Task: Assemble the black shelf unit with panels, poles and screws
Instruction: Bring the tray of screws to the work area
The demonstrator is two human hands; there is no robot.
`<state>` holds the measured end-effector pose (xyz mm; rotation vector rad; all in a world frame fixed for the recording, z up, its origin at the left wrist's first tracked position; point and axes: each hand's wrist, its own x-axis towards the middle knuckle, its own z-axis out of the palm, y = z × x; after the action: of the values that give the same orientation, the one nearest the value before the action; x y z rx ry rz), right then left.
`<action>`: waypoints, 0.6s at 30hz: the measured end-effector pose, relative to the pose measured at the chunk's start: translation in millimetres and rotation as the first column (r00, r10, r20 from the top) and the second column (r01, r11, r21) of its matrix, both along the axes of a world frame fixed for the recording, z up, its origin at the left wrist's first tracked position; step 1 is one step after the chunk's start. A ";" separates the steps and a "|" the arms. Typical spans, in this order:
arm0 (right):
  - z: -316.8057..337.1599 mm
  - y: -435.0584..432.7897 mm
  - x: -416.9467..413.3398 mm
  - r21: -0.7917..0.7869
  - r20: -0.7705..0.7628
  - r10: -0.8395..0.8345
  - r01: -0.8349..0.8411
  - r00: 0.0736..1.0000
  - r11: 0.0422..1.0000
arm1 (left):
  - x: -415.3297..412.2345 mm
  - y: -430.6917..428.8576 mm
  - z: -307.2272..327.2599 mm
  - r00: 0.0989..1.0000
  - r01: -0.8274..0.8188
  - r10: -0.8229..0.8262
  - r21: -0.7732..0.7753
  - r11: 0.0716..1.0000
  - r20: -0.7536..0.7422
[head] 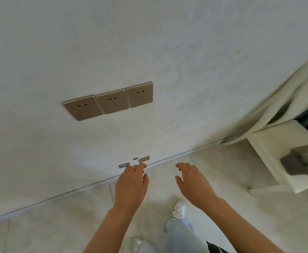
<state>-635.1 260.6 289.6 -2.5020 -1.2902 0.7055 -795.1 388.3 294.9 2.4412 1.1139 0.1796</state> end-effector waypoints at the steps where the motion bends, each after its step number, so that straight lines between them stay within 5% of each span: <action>1: 0.7 -8.6 17.7 0.005 0.003 -0.038 0.038 0.999 0.999 | 21.0 -1.7 -0.5 0.999 0.037 -0.037 0.005 0.999 0.007; 11: 1.6 -109.6 179.7 0.002 0.048 -0.364 0.365 0.930 0.931 | 232.9 -50.8 -4.3 0.936 0.351 -0.351 0.002 0.936 -0.028; 18: -5.1 -181.7 247.1 0.010 -0.002 -0.616 0.616 0.787 0.787 | 346.0 -99.5 -4.4 0.819 0.572 -0.574 -0.043 0.819 -0.024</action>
<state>-388.0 78.9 284.5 -2.6693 -0.3910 0.5217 -449.1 288.7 290.5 2.6315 0.3395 -0.0770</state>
